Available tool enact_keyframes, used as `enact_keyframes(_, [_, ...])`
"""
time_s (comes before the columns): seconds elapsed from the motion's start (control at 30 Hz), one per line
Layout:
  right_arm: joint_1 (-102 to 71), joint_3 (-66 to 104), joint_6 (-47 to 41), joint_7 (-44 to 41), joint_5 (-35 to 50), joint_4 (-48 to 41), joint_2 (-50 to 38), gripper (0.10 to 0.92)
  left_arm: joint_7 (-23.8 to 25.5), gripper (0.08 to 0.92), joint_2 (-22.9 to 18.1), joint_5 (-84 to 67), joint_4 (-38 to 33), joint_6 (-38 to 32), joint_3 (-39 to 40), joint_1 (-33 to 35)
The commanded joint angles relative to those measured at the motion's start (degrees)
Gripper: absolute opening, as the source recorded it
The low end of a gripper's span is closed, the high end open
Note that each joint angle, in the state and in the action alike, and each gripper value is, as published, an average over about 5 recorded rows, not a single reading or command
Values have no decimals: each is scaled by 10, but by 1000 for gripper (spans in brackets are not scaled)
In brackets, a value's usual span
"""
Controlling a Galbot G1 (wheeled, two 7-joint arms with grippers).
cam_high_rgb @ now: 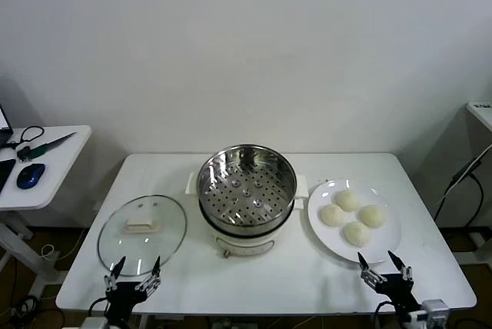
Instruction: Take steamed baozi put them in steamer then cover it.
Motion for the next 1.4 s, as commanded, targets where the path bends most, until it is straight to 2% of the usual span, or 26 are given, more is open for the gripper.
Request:
enact_keyframes(0.03, [101, 0, -56, -2, -18, -6, -38, 823, 0, 823, 1, 0, -1, 0, 0, 0])
enact_keyframes(0.2, [298, -97, -115, -40, -18, -70, -142, 823, -2, 823, 4, -2, -6, -3, 1, 5])
enact_keyframes(0.3, [430, -216, -140, -109, -42, -129, -222, 823, -3, 823, 4, -2, -7, -4, 1, 7])
enact_keyframes(0.4, [560, -368, -129, -194, -88, -183, -285, 823, -3, 823, 4, -2, -8, -5, 2, 8])
enact_keyframes(0.53, [782, -614, -55, -375, -173, -271, -334, 823, -3, 823, 3, -1, -10, -5, 2, 9])
enact_keyframes(0.67, [1002, -830, 66, -555, -250, -369, -324, 823, -4, 823, 1, 0, -9, -6, 1, 11])
enact_keyframes(0.83, [1185, -1021, 156, -695, -225, -482, -262, 823, -4, 823, -1, 3, -4, -9, 2, 10])
enact_keyframes(1.0, [1239, -1099, 157, -737, -192, -542, -192, 823, -4, 823, -4, 4, 2, -9, 5, 6])
enact_keyframes(1.17, [1197, -1106, 105, -706, -175, -572, -142, 823, -5, 823, -5, 5, 6, -11, 5, 5])
enact_keyframes(1.4, [1089, -1021, 71, -674, -204, -616, -100, 823, -7, 823, -6, 7, 6, -13, 4, 13])
